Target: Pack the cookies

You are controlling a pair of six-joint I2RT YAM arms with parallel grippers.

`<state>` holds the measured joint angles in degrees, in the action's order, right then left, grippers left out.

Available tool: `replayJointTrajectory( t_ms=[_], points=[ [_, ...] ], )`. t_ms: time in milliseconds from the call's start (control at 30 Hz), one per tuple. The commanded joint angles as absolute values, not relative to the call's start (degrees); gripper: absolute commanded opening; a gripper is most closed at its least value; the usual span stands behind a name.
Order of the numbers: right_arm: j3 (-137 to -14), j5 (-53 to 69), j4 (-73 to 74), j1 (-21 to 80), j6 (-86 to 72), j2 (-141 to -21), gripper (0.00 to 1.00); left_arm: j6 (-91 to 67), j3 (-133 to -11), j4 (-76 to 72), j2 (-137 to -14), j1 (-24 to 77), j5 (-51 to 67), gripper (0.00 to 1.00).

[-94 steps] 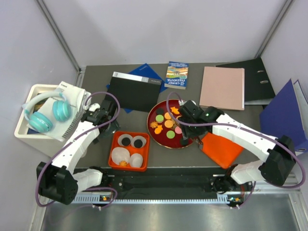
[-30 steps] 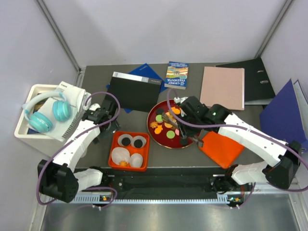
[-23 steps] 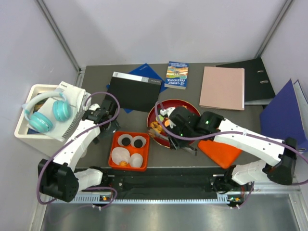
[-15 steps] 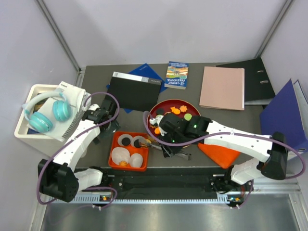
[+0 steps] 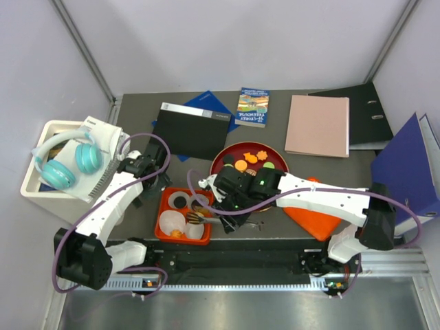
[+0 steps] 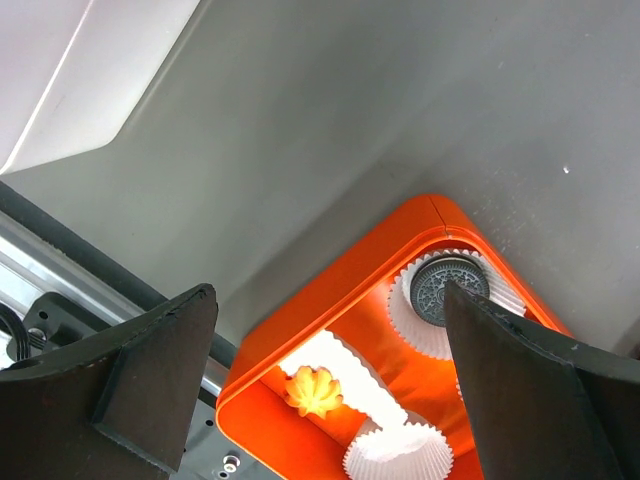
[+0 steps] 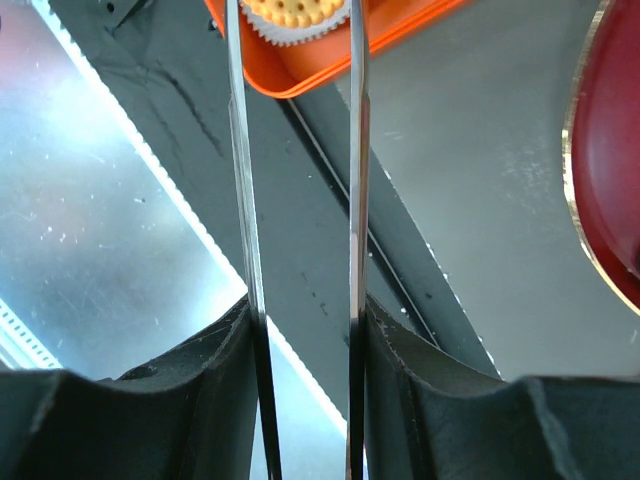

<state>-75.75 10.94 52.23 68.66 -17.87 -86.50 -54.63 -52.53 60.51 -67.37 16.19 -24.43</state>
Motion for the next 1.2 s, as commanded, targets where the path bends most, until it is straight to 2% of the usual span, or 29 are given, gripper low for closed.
replayJointTrajectory(
  t_ms=[0, 1167],
  points=[
    [-78.9, 13.2, 51.4, 70.4, -15.9, -87.8, 0.34, -55.9, -51.7, 61.8, -66.4, 15.8, -24.3, 0.99],
    [-82.2, 11.8, 49.5, 70.4, -16.5, -95.2, 0.38, -53.1, -50.7, 60.4, -66.8, 15.8, -24.1, 0.99]
  ],
)
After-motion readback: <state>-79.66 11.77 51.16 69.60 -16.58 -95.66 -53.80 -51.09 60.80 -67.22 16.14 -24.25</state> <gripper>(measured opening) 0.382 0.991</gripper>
